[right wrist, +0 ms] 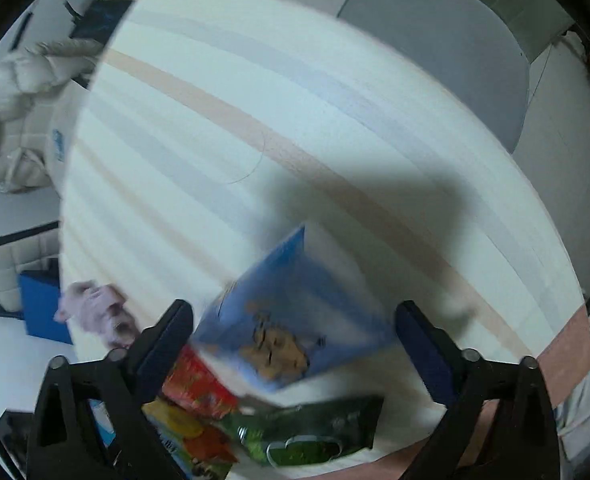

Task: Organize soft objects
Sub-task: 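Grasp the red snack bag with left tool while right tool grasps blue tissue pack, then lower both held packs into the box and open both tools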

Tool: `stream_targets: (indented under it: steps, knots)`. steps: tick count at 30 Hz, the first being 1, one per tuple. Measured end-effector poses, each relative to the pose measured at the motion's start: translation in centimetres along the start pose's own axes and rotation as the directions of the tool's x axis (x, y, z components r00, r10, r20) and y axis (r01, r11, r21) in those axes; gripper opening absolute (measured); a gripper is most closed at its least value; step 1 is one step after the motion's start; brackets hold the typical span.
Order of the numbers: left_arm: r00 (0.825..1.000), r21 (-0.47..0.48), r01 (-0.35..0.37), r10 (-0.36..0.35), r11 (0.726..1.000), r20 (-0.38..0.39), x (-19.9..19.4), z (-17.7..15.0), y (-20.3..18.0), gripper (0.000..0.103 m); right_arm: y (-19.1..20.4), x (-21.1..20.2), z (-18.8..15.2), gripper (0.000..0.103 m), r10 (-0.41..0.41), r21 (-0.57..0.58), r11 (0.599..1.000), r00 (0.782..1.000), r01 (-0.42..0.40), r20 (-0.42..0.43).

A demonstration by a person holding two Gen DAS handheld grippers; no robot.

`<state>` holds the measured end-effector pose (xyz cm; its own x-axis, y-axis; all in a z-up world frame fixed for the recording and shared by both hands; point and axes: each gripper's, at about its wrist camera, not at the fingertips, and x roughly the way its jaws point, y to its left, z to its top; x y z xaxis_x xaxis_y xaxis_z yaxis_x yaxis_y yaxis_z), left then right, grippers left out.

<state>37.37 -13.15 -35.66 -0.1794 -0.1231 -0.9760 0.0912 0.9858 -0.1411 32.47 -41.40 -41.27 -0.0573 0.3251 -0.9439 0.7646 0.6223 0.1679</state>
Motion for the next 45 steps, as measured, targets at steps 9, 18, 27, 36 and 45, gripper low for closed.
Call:
stream_targets:
  steps: [9, 18, 27, 36, 45]
  knots:
    - [0.995, 0.094, 0.033, -0.024, 0.995, -0.097, 2.5, -1.2, -3.1, 0.102, 5.8, 1.8, -5.3, 0.08, -0.319, -0.571, 0.754, 0.941, 0.326, 0.116]
    - [0.984, 0.059, 0.078, -0.067, 0.995, -0.165, 6.0, 0.1, -5.9, 0.102, 4.7, -0.4, -7.9, 0.097, -0.261, -0.575, 0.763, 0.954, 0.297, 0.146]
    - [0.987, 0.195, -0.115, 0.134, 0.974, -0.086, 7.3, -0.3, -9.1, 0.047, 0.2, -0.6, -7.3, 0.097, -0.115, -0.298, 0.946, 0.992, 0.126, 0.055]
    - [0.989, 0.162, -0.115, 0.128, 0.98, -0.071, 6.7, -1.2, -6.7, 0.043, -1.1, 2.4, -7.0, 0.089, -0.138, -0.253, 0.956, 0.989, 0.149, 0.059]
    - [0.997, 0.12, -0.071, 0.068, 0.99, 0.027, 1.2, -5.0, -4.2, 0.043, 1.7, 0.3, -10.9, 0.045, -0.133, -0.329, 0.928, 0.981, 0.174, 0.142]
